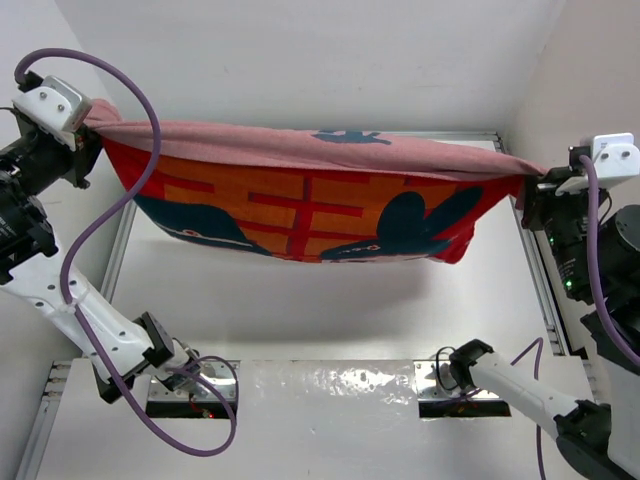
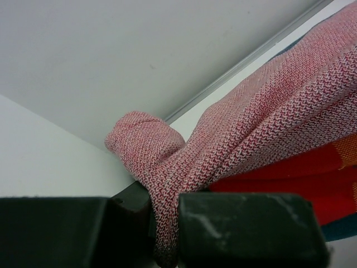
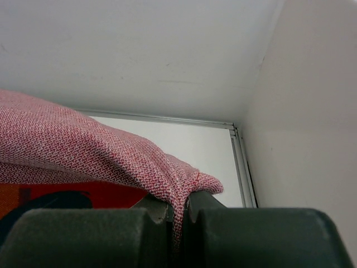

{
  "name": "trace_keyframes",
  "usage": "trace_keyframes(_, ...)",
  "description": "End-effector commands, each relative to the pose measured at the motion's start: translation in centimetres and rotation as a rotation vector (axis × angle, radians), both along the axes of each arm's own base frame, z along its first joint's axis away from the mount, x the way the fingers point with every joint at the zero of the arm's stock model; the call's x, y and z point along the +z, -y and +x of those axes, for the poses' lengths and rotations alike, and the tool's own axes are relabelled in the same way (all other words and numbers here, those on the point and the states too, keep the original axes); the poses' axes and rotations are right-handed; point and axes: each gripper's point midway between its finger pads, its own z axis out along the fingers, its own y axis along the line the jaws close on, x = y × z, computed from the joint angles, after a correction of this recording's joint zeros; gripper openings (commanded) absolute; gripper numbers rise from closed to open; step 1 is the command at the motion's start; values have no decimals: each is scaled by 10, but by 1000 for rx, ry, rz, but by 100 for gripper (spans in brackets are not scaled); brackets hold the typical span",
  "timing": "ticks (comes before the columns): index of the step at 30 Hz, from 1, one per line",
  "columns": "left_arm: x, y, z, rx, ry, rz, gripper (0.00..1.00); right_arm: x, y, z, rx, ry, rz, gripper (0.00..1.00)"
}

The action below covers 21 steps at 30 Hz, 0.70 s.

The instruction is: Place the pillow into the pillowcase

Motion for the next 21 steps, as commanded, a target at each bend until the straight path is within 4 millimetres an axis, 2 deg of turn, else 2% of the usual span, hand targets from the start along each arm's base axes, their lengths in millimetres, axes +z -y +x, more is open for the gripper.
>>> trace_keyframes(1,-2,-37,18,84,13,60,0,27,49,-23,-231,75,10,0)
trace_keyframes(4,-9,-34,23,81,-16,15,0,23,45,-18,-216,51,5,0)
trace_keyframes(6,-13,-42,40,122,-21,-7,0,19,44,-15,-223,26,-7,0)
trace_keyframes(7,-7,-44,49,143,0,-34,0,16,43,-13,-226,15,-13,0)
trace_keyframes(9,-23,-39,76,199,-45,-41,0,11,42,-8,-234,-8,-22,0)
trace_keyframes(10,-30,-48,89,290,-62,-22,0,7,43,-6,-247,-19,-28,0)
trace_keyframes(11,-40,-13,104,217,-86,-11,0,4,43,-3,-258,-31,-36,0)
trace_keyframes(12,-57,-5,115,226,-130,-2,0,0,42,1,-268,-51,-51,0)
trace_keyframes(14,-70,22,133,219,-153,10,0,-7,44,7,-302,-87,-76,0)
trace_keyframes(16,-80,34,150,202,-187,-23,0,-19,43,16,-333,-151,-125,0)
trace_keyframes(17,-69,45,153,176,-165,-29,0,-23,49,17,-381,-171,-147,0)
trace_keyframes(18,-79,47,167,177,-199,-27,0,-30,48,23,-405,-207,-176,0)
trace_keyframes(20,-79,68,177,153,-197,-11,0,-42,54,28,-481,-251,-222,0)
trace_keyframes(21,-90,73,189,149,-216,0,0,-52,56,33,-512,-280,-253,0)
